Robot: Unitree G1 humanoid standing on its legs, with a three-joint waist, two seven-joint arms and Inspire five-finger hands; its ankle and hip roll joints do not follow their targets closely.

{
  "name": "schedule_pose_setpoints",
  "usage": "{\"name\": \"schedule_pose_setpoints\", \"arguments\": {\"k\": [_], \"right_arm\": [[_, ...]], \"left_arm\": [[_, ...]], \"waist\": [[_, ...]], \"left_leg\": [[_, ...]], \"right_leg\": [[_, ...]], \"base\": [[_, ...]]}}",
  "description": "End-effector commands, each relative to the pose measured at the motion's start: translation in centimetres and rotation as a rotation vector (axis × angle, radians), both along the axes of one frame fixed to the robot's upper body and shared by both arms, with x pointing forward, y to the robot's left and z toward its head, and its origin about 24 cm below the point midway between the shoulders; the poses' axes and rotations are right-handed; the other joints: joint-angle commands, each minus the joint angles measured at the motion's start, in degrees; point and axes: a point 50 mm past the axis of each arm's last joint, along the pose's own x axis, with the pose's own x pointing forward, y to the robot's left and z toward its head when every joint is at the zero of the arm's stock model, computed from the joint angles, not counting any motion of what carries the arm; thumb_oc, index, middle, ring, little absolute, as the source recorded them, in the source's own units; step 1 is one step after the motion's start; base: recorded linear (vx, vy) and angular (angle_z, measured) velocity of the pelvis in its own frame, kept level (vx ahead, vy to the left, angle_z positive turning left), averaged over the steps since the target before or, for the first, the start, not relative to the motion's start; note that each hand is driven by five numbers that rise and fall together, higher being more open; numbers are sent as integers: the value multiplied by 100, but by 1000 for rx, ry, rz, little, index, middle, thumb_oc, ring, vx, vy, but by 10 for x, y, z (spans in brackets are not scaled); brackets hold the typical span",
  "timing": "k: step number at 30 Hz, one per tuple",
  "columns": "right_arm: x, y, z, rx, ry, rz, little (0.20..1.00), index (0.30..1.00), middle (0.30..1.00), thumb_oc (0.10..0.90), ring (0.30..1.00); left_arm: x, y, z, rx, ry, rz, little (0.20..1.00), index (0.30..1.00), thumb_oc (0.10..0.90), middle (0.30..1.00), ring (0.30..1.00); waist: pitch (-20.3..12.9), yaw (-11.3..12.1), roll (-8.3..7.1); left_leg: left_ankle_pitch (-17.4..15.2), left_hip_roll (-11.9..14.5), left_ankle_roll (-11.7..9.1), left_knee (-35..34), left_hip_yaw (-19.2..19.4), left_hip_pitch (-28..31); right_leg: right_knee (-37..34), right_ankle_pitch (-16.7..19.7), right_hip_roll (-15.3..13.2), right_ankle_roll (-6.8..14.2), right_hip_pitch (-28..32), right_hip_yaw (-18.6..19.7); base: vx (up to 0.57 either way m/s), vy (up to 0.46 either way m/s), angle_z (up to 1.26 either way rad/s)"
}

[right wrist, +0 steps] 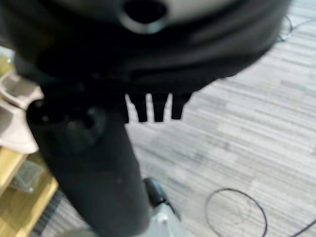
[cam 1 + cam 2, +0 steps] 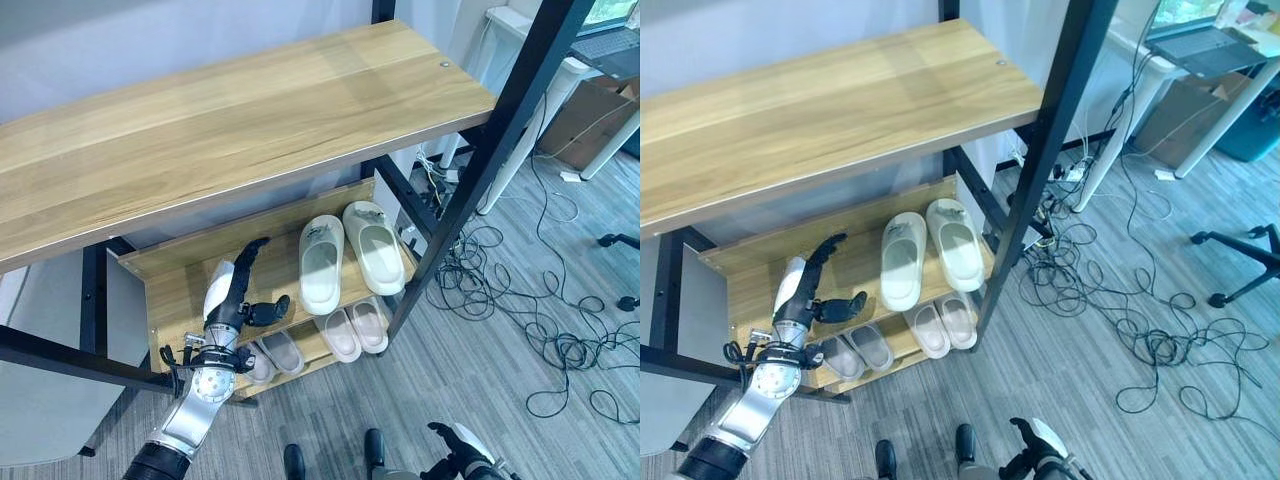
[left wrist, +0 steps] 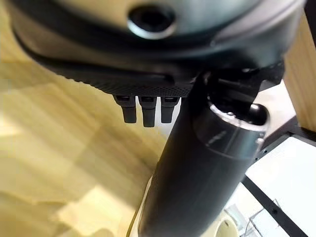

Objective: Arrange the slippers neatly on the shoe rack.

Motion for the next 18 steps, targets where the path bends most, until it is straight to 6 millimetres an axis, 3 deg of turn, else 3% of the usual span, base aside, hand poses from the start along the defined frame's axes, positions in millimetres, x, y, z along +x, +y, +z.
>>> {"name": "schedule_pose_setpoints", "arguments": {"k": [1, 4, 7, 18], "right_arm": [[2, 5, 2, -1, -48, 15, 900, 900, 900, 800, 900], [1, 1, 2, -14, -43, -6, 900, 900, 900, 800, 900], [0, -1, 2, -19, -43, -21, 900, 900, 900, 800, 900], [-3, -3, 0, -27, -32, -49, 900, 900, 900, 800, 900]], "left_arm": [[16, -18, 33, -155, -146, -105, 900, 900, 800, 900, 900], [14, -29, 11, -294, -23, -126, 900, 900, 800, 900, 900], [12, -30, 3, -309, 22, -130, 900, 900, 800, 900, 900], [10, -42, -12, -330, 108, -177, 900, 900, 800, 900, 900]], "waist": [[-361, 34, -247], [-347, 19, -270], [-326, 12, -277], [-283, -27, -295]], "left_leg": [[-30, -32, -202, 10, 128, -293], [-30, -23, -185, 10, 118, -297], [-25, -21, -182, 10, 116, -311], [-8, -10, -174, 10, 140, -381]], "right_leg": [[37, -344, -250, 500, -227, -288], [37, -351, -246, 495, -232, -290], [37, -346, -244, 494, -246, -276], [37, -318, -233, 486, -342, -249]], "base": [[24, -12, 14], [7, -5, 3], [0, 0, 0], [0, 0, 0]]}}
